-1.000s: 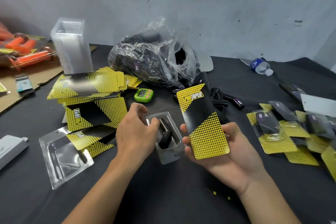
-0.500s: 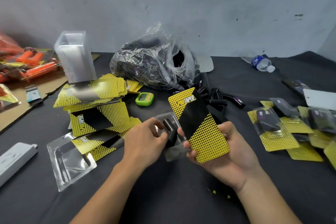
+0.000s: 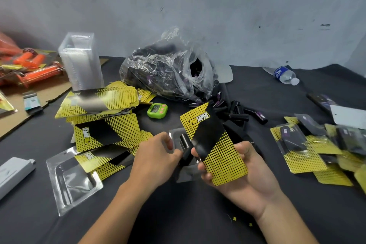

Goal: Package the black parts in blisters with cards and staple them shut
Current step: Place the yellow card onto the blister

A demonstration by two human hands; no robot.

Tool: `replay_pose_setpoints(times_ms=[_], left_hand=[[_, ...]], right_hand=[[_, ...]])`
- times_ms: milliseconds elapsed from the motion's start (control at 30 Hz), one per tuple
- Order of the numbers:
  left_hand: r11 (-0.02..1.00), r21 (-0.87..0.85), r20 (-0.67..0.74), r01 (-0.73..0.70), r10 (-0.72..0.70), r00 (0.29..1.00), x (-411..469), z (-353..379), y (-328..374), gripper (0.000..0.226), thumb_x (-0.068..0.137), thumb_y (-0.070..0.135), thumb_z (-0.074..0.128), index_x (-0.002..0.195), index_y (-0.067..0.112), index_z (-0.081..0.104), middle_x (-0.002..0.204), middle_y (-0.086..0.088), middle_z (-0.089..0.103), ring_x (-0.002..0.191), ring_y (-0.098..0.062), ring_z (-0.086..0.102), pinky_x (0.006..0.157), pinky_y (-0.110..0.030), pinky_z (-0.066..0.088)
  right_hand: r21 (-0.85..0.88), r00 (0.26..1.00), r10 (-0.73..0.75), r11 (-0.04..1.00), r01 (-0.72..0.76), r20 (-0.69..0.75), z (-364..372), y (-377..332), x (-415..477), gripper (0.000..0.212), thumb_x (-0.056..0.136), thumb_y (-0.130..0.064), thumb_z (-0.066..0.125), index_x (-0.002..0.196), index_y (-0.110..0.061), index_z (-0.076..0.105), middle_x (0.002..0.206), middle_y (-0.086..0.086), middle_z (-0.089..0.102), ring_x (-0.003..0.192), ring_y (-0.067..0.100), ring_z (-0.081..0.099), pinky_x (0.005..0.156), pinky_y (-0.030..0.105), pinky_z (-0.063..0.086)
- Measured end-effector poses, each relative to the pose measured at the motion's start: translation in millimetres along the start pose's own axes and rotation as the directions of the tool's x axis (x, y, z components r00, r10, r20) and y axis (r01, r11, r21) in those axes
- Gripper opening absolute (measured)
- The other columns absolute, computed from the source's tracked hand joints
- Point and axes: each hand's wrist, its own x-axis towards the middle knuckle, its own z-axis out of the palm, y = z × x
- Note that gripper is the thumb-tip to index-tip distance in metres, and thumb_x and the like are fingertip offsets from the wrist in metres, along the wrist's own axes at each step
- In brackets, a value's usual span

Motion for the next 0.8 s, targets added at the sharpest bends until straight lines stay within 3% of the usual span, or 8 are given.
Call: replay_pose_setpoints(times_ms=[133,233,300,400,467,600,733,800], left_hand=[[1.0,0.004,-0.022,-0.017,0.017,1.0,1.2,4.1,1.9,0.018,0.079,0.034,0.072,0.071,0.03,0.056,0.068,0.013,0.061,0.064,-0.001,0.055,0.047,-0.017,0.032],[0.999,-0.041,-0.043,-0.009,0.008,0.999,-1.1,6.4,4.7,0.018,0.084,0.032,0.07,0.076,0.031,0.054,0.066,0.012,0.061,0.062,0.002,0.058,0.046,-0.012,0.039],[0.998,-0.07,-0.048,-0.009,0.005,0.999,-2.3,6.7,6.3,0.019,0.088,0.03,0.069,0.079,0.031,0.052,0.067,0.011,0.06,0.063,-0.002,0.057,0.052,-0.009,0.041],[0.997,-0.074,-0.017,0.003,-0.004,1.0,-4.4,4.7,7.1,0.02,0.091,0.035,0.069,0.084,0.032,0.051,0.073,0.013,0.06,0.065,0.0,0.053,0.045,-0.016,0.032],[0.995,-0.097,0.019,0.019,-0.017,1.0,-5.8,3.1,6.1,0.024,0.088,0.04,0.072,0.084,0.032,0.05,0.074,0.013,0.062,0.07,-0.001,0.055,0.052,-0.021,0.035],[0.987,-0.139,0.138,0.084,-0.065,0.988,-4.3,-1.0,8.5,0.03,0.079,0.039,0.076,0.088,0.03,0.048,0.073,0.007,0.069,0.066,-0.012,0.064,0.053,-0.03,0.044],[0.978,-0.167,0.198,0.126,-0.092,0.976,-3.6,-2.6,12.3,0.027,0.08,0.03,0.075,0.09,0.023,0.05,0.079,-0.004,0.073,0.072,-0.027,0.07,0.066,-0.043,0.06],[0.973,-0.182,0.204,0.142,-0.104,0.973,-4.5,-3.5,12.9,0.026,0.08,0.03,0.074,0.089,0.022,0.051,0.076,-0.005,0.073,0.069,-0.026,0.071,0.059,-0.037,0.058]], right_hand=[[-0.004,0.997,-0.035,0.999,0.034,-0.072,-0.9,0.1,-2.6,0.065,0.072,-0.026,0.078,0.127,0.007,0.067,0.132,0.031,0.061,0.098,0.037,0.064,0.081,0.04,0.054],[-0.259,0.963,-0.165,0.96,0.108,-0.211,2.1,-0.2,-6.0,0.05,0.081,-0.029,0.066,0.123,-0.003,0.071,0.132,0.028,0.064,0.098,0.033,0.068,0.079,0.04,0.059],[-0.625,0.899,-0.351,0.771,0.119,-0.262,8.3,-0.5,-10.5,0.036,0.081,-0.029,0.061,0.114,-0.024,0.077,0.12,0.013,0.073,0.095,0.024,0.07,0.074,0.035,0.06],[-0.951,0.827,-0.518,0.303,-0.061,-0.218,12.5,-0.7,-21.2,0.031,0.079,-0.033,0.058,0.102,-0.045,0.075,0.102,-0.014,0.075,0.091,0.008,0.07,0.074,0.029,0.059],[-0.976,0.803,-0.554,0.121,-0.182,-0.219,12.6,2.9,-30.3,0.024,0.082,-0.037,0.063,0.103,-0.045,0.073,0.097,-0.015,0.075,0.086,0.007,0.068,0.074,0.029,0.056],[-0.962,0.759,-0.598,0.079,-0.262,-0.256,12.9,18.5,-54.1,0.029,0.08,-0.025,0.07,0.1,-0.046,0.072,0.086,-0.015,0.071,0.07,0.006,0.064,0.055,0.015,0.048],[-0.957,0.751,-0.62,-0.002,-0.291,-0.227,19.8,37.9,-67.4,0.039,0.073,-0.025,0.073,0.097,-0.056,0.07,0.111,-0.045,0.061,0.104,-0.015,0.059,0.083,0.007,0.041],[-0.938,0.77,-0.594,-0.074,-0.339,-0.232,22.7,45.3,-68.4,0.048,0.072,-0.031,0.072,0.103,-0.066,0.06,0.112,-0.057,0.05,0.113,-0.025,0.046,0.089,0.011,0.038]])
